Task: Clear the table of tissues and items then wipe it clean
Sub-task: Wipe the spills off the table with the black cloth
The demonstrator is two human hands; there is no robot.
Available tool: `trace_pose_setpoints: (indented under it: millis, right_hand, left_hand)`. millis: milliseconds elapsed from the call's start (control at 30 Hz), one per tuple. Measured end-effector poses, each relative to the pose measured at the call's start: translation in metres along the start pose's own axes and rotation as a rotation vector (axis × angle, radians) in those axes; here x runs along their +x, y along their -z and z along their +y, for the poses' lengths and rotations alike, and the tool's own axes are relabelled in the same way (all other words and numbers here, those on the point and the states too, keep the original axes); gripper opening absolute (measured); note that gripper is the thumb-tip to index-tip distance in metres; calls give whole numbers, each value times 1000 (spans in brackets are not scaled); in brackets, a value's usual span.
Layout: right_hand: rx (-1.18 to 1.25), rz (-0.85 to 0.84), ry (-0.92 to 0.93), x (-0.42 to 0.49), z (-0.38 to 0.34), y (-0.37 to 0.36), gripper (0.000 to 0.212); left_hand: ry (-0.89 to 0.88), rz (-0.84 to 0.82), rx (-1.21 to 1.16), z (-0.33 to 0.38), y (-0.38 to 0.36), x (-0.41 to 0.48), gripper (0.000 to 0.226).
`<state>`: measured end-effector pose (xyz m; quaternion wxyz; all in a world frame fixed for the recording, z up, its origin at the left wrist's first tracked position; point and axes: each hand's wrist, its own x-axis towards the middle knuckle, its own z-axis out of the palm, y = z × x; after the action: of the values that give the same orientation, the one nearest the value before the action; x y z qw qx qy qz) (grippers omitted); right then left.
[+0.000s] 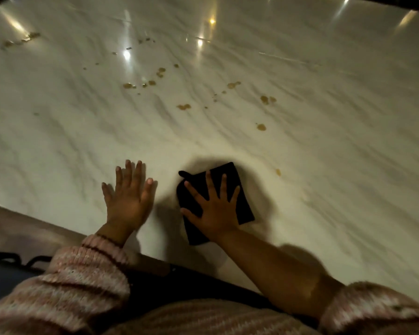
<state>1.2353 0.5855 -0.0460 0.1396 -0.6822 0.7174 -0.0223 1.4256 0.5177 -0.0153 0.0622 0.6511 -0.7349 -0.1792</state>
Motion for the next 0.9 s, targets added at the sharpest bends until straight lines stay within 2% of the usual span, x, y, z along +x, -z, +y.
trace_pose_setpoints:
  millis: [100,200,333,433,533,633,733,833,900]
  right_hand:
    - [25,11,-63,43,-23,4,78]
    - [51,1,-149,98,-29,15,70]
    - [71,24,-312,174,0,38,67]
    - [122,43,-471,205,37,54,67]
    - [130,69,-538,193,57,58,65]
    - [76,75,-600,146,73,50,62]
    - [90,110,-756,118,118,57,61]
    - [167,136,-970,146,168,74,63]
    - [167,139,-1041,183,180,83,64]
  left_hand:
    - [32,10,21,-16,7,20,71]
    - [1,1,46,-23,11,44,71]
    - [-83,-40,74,-20,15,83,76]
    - [-121,-78,97,-8,16,116,72]
    - [-176,-101,123,8,14,147,73]
    - [-152,-125,95,20,12,174,67]
    - [-142,-155,87,24,11,192,63]
    - [-142,-186,99,19,8,207,63]
    - [-127,-210,108,11,7,214,63]
